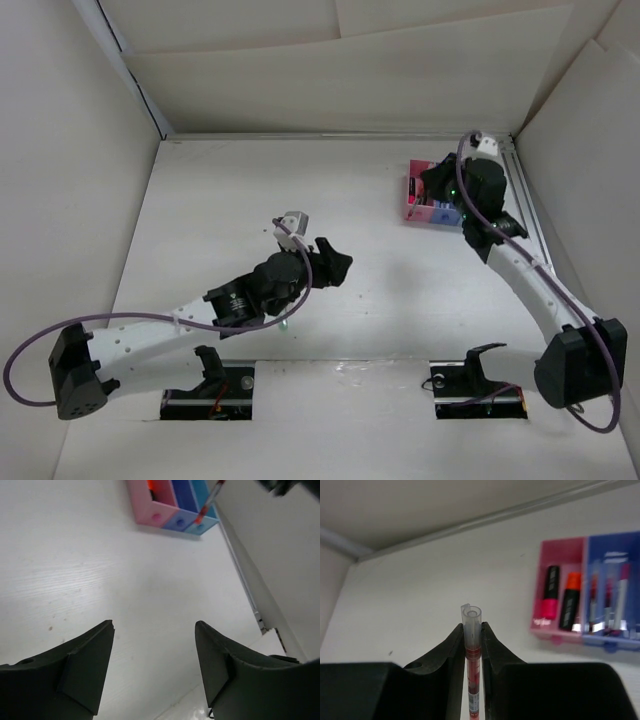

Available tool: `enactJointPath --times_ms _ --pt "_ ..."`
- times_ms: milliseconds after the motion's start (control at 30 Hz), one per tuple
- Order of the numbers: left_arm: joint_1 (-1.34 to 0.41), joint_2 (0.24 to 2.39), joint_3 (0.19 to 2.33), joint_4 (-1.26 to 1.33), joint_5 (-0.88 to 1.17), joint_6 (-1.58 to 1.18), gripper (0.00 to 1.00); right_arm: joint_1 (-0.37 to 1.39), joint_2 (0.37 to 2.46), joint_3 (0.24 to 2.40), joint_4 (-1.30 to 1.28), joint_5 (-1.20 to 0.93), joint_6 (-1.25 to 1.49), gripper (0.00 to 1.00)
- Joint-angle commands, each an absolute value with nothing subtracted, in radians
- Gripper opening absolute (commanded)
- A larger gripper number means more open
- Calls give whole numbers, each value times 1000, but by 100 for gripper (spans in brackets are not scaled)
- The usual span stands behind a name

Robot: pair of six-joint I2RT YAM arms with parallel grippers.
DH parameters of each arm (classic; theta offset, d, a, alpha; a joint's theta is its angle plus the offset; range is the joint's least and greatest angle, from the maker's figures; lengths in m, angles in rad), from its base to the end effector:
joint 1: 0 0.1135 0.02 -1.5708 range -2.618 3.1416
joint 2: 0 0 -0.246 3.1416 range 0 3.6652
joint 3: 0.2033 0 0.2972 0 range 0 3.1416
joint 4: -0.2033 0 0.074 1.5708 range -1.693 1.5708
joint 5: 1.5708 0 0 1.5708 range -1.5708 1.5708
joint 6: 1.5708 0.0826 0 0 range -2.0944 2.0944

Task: Sort the stationery into containers
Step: Place the pen in the storage box.

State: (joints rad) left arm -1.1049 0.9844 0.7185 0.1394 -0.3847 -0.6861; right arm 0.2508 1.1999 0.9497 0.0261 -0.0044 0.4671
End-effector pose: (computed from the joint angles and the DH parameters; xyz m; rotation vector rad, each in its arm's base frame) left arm 0.1759 -0.2808 0.2808 0.0708 1.7922 -1.0002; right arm 0.3684 0.0948 0.2940 0.1938 1.8145 0.5151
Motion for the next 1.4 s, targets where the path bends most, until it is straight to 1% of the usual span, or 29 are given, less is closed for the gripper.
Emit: enactJointPath --times_ms 0,100,200,267,400,533,633,767,867,900,967,1000,1133,1167,1200,1233,1300,1367 --pt "-1111 947 669 -58 -498 -770 60 160 1279 1074 -21 231 383 2" --pt "-1111 882 611 -167 -535 -831 60 88 1397 1182 -21 279 365 2" --pt "-1111 804 552 -256 -546 -916 59 42 1531 1285 -34 279 365 3" --pt "-1111 772 522 -297 -557 -969 56 29 1618 1346 -43 279 356 3" --pt "-1111 716 497 -408 -557 -1057 54 9 1722 1397 -63 279 347 3" --pt "-1111 697 472 -498 -529 -1133 52 9 1769 1411 -75 293 327 3" --pt "-1111 687 472 -529 -502 -1169 52 0 1796 1411 -84 313 318 4" --pt "-1111 678 463 -572 -488 -1226 50 0 1833 1439 -107 301 318 8" --pt "-1111 678 463 -584 -488 -1255 49 9 1853 1448 -132 301 318 16" --pt "-1111 678 463 -595 -488 -1255 48 18 1853 1448 -146 301 318 25" --pt "-1111 678 463 -595 -479 -1255 48 18 1853 1448 -159 301 318 34" --pt "-1111 690 463 -595 -479 -1255 47 18 1853 1448 -160 301 318 41" --pt "-1111 712 463 -595 -469 -1255 46 28 1824 1448 -179 282 327 55" --pt "-1111 724 463 -595 -469 -1255 46 28 1812 1448 -192 282 327 55" --pt "-1111 724 472 -595 -469 -1255 46 28 1778 1436 -192 282 327 59" --pt "-1111 733 472 -595 -469 -1255 43 37 1755 1436 -202 282 336 60" --pt "-1111 758 482 -595 -469 -1255 38 49 1700 1401 -202 273 336 60" --pt "-1111 785 482 -586 -479 -1244 36 81 1597 1370 -212 264 345 60"
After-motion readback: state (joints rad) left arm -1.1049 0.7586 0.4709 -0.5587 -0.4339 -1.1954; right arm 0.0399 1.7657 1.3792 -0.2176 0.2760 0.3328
